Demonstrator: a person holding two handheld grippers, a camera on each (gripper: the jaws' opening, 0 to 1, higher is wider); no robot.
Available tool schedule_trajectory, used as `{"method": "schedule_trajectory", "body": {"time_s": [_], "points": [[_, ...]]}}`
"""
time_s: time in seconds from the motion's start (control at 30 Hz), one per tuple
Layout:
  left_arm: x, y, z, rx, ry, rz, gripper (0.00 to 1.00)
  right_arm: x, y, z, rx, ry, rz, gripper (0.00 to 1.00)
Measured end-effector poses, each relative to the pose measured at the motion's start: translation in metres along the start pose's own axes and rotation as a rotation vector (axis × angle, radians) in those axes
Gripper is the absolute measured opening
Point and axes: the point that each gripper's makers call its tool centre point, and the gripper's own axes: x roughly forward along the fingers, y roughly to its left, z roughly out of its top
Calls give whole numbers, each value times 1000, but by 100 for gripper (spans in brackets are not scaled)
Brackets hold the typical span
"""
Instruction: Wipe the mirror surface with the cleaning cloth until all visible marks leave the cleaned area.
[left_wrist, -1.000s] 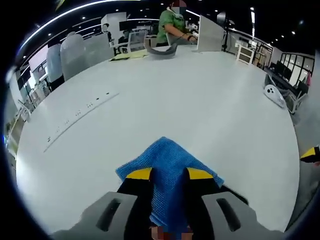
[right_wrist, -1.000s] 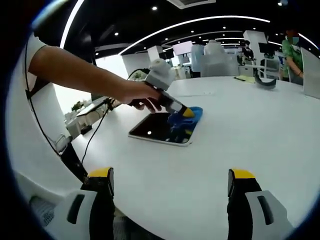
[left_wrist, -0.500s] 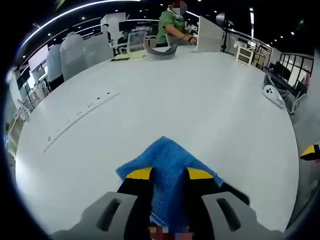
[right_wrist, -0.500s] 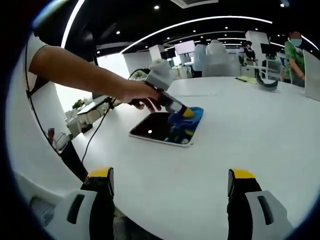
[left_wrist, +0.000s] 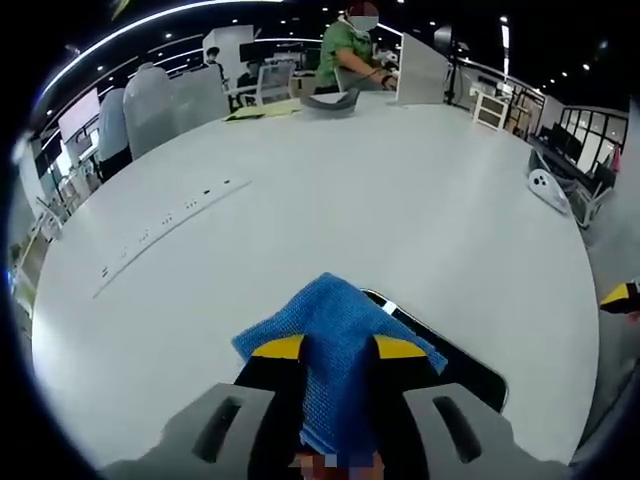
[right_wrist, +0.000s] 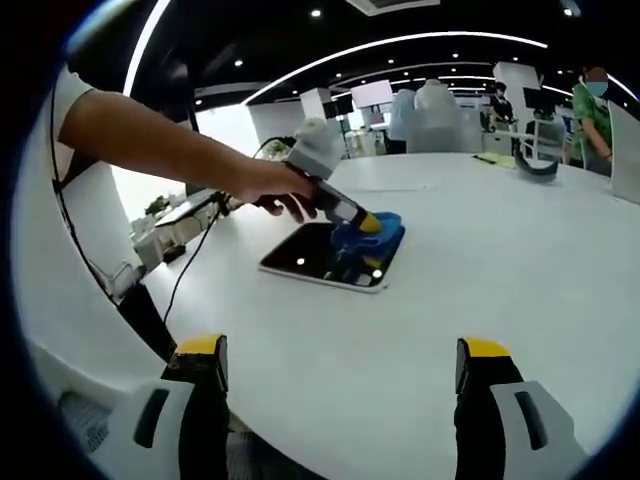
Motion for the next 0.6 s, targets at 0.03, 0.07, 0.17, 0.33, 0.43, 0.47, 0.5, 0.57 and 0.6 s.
{"method": "schedule_trajectory", "body": {"time_s": [0.03, 0.07, 0.17, 0.33, 0.43, 0.47, 0.5, 0.57, 0.6], "points": [[0, 1, 0, -1, -1, 1, 24, 0, 1, 0, 0, 1, 1, 95], [0, 2, -1, -2, -2, 2, 24, 0, 1, -1, -1, 2, 1, 95], [-3, 5, -3, -4, -1, 4, 24, 1, 1, -1, -4, 4, 4, 95], [-4, 9, -5, -7, 0, 6, 24, 2, 1, 3, -10, -1, 5, 95], [-6, 9, -6, -8, 4, 9, 24, 2, 1, 4, -10, -2, 6, 95], [-6, 9, -6, -10, 5, 9, 24, 2, 2, 3, -10, -2, 6, 95], [-6, 9, -6, -9, 5, 9, 24, 1, 2, 3, -9, -2, 6, 95], [-6, 11, -7, -9, 6, 8, 24, 1, 2, 3, -9, -1, 5, 95], [-6, 11, -7, -8, 6, 7, 24, 1, 2, 3, -9, -2, 5, 95]]}}
